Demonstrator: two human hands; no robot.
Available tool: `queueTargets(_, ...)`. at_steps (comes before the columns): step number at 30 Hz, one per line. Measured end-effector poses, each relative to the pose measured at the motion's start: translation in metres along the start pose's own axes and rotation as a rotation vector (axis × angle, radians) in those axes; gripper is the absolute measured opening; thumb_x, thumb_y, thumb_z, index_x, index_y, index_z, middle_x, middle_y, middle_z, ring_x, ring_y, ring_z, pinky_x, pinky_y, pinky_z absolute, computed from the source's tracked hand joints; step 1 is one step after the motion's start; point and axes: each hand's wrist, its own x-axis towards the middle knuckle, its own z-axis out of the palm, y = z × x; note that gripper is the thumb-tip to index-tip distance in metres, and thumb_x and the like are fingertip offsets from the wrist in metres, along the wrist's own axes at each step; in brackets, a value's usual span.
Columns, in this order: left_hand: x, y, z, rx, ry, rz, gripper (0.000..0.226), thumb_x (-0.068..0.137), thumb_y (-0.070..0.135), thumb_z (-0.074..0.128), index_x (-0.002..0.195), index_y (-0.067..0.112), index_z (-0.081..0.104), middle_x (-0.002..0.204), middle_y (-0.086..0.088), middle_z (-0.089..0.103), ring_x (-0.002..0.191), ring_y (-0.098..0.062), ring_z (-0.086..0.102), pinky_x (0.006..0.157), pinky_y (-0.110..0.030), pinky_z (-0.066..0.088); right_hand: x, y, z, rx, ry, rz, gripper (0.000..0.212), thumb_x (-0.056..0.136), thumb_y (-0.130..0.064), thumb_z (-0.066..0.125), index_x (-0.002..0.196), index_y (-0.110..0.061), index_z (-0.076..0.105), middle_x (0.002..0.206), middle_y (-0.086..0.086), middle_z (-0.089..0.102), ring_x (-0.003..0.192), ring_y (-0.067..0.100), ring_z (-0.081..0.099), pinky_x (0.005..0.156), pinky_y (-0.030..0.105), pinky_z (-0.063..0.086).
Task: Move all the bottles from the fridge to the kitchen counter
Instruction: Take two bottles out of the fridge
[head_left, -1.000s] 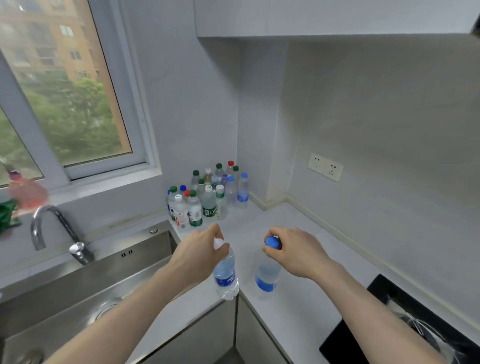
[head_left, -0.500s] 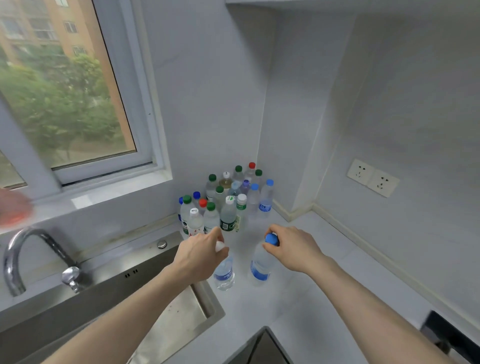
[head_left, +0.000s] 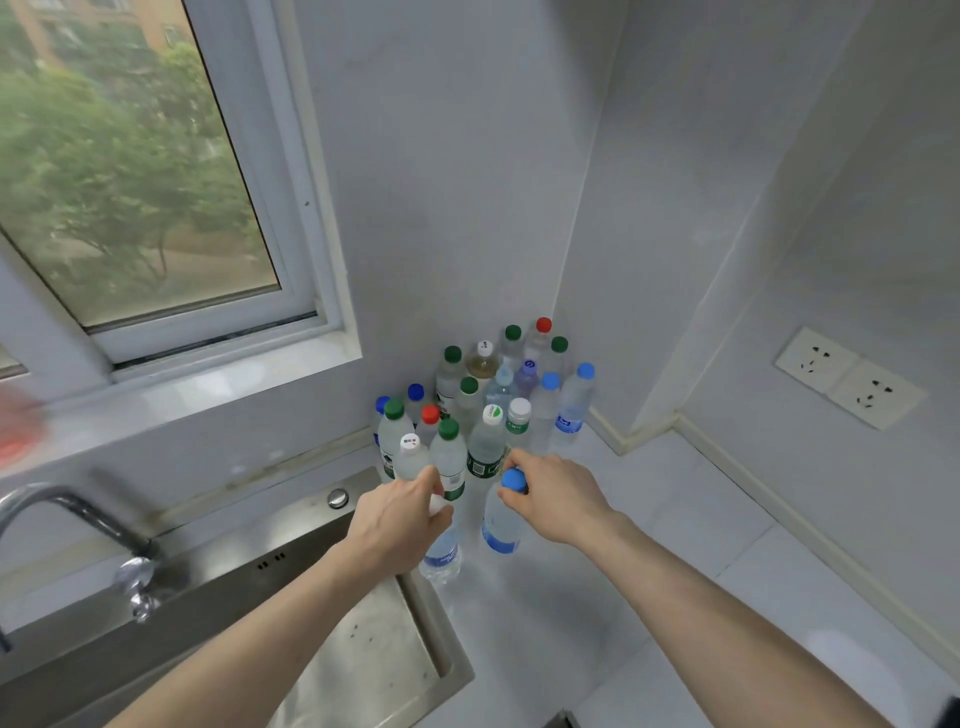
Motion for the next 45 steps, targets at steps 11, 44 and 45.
queueTargets(11,0.044,-0.009,0.017,0.023,-0.054,-0.073,0.031,0.102,0.050,0.047,0.118,0.024,0.048,0.091,0.001,0.065,0.076,-0.025,0.056,0.061,-0.034,0.035,0.061,-0.001,0.018,-0.009,-0.093,-0.065,0.023,0.099,-0.045,0.057,0.113,-0.027,0.054,0.103,0.002,0.069,0.090,0.028,0.064,0.073,0.038,0.050)
queueTargets(44,-0.010,0.007,-0.010,0.014,0.016,0.163,0.055,0.098,0.059,0.047,0.148,0.039,0.033,0.159,0.011,0.027,0.141,-0.018,0.036,0.114,-0.035,0.038,-0.029,0.019,0.011,0.261,-0.033,0.025,0.074,0.099,-0.047,0.057,0.162,-0.039,0.018,0.171,-0.011,0.009,0.157,0.016,0.014,0.123,0.030,0.020)
queueTargets(45,-0.014,0.010,-0.008,0.003,0.005,0.197,0.056,0.098,0.060,0.047,0.148,0.040,0.033,0.160,0.011,0.027,0.143,-0.018,0.035,0.115,-0.036,0.037,-0.044,0.020,0.012,0.276,-0.010,0.056,0.075,0.100,-0.047,0.056,0.162,-0.040,0.016,0.172,-0.010,0.005,0.158,0.015,0.009,0.125,0.030,0.017)
